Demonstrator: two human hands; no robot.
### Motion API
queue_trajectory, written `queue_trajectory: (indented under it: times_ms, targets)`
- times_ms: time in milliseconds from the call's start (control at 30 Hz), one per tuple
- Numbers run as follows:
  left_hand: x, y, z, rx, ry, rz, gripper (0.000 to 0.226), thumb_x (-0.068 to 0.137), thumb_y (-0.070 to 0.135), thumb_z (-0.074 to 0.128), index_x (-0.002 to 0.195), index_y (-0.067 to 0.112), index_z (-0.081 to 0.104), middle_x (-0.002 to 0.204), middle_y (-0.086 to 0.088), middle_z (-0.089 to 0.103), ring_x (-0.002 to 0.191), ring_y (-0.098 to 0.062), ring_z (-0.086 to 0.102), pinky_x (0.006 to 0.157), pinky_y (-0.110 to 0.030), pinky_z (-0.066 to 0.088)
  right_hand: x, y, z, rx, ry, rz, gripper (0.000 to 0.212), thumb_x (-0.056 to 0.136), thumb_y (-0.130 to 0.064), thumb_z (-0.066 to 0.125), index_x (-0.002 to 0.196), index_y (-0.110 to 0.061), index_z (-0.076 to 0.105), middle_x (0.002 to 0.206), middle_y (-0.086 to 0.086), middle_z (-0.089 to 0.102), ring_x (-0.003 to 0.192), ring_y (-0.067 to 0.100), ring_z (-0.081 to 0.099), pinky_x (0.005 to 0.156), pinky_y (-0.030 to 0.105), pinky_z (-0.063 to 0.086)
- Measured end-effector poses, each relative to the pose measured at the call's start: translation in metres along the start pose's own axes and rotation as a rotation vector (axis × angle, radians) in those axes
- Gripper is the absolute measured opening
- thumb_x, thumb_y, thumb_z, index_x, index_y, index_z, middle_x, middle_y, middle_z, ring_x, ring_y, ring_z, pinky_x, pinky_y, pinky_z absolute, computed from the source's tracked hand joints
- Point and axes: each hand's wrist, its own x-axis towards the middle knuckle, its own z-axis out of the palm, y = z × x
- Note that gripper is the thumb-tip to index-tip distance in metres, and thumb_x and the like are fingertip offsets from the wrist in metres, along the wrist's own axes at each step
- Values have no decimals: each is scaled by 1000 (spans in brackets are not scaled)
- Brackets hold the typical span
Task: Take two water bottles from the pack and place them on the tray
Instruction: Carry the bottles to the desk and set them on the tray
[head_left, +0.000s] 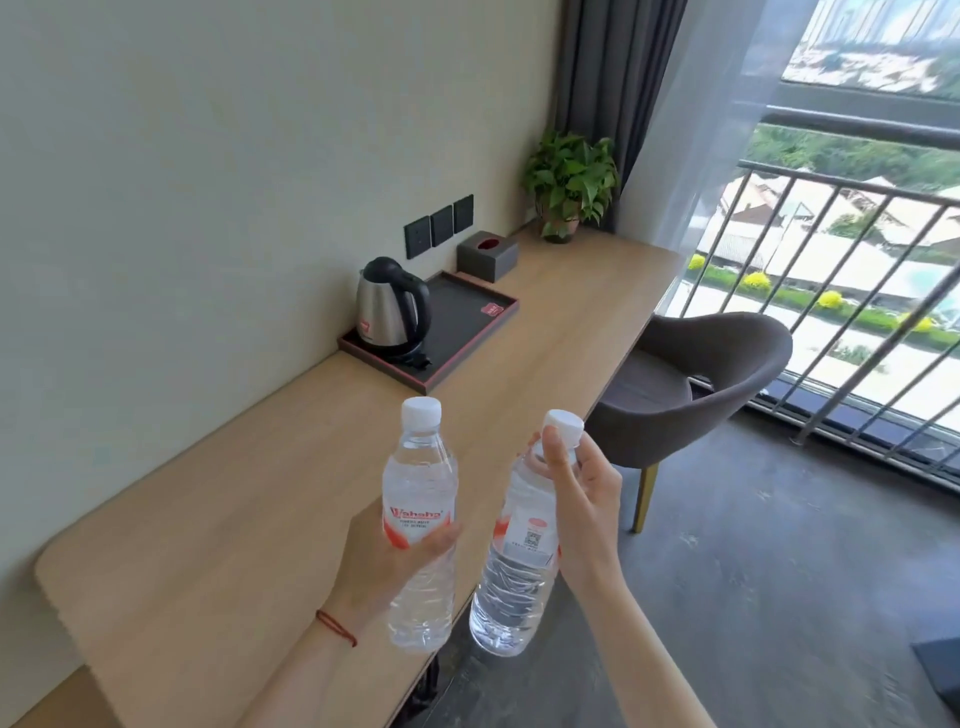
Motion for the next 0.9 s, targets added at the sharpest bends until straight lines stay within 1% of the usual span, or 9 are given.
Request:
queue_trajectory:
  times_ms: [67,167,300,367,467,600,733,800,900]
  targets:
    - [22,1,25,6,19,-3,62,44,61,79,94,26,68,87,14,77,81,-8,73,61,-16,56,31,10,-15,6,-18,-4,23,79,-56,57,81,-37,68,79,-12,73,82,28,71,74,39,59]
    - [53,7,65,-13,87,-21,60,44,58,79,93,26,68,82,9,77,81,-9,72,62,-18,57,79,22,-38,14,-77,-1,18,80,-51,56,79,-37,67,77,-12,73,80,24,71,74,38,59]
    - [90,23,116,-69,177,-72,81,32,70,80,94,20,68,87,-1,76,81,-14,73,70,-30,60,141,26,-70,34,-151,15,19,81,-47,57,75,-31,66,70,-8,68,71,20,66,65,31,56]
    - [112,29,138,-81,236,-92,68,35,58,83,91,22,69,84,1,76,81,-14,73,69,-29,59,173,27,-84,43,-199,19,21,81,-47,57,76,-29,66,72,-5,69,71,18,66,64,28,56]
    - [145,37,163,-82,301,-128,51,43,47,81,88,25,69,79,4,77,80,-14,73,69,-30,60,219,34,-97,51,-231,30,23,84,-44,58,75,-25,65,74,2,67,71,21,63,65,34,53]
    - [192,37,187,-84,355,-164,52,45,45,83,91,23,70,83,4,78,82,-15,73,74,-40,62,280,54,-103,78,-271,48,21,85,-42,57,71,-29,65,68,-8,66,68,14,61,61,22,52]
    - [246,28,204,-98,400,-176,55,46,46,83,93,20,70,84,-1,77,81,-17,73,76,-45,62,338,77,-96,70,-327,61,23,86,-41,57,71,-26,65,64,-9,66,61,7,62,55,17,51]
    - [276,25,211,-119,426,-176,56,46,45,83,94,18,70,86,-3,77,83,-21,73,74,-45,61,369,84,-90,65,-346,68,24,86,-40,58,71,-23,65,65,-5,65,62,10,62,57,22,52]
    - [319,26,221,-136,458,-193,52,46,45,82,89,19,70,80,-1,77,78,-19,73,65,-32,60,414,93,-83,33,-384,52,30,89,-40,56,76,-13,63,73,16,65,67,19,59,63,35,50]
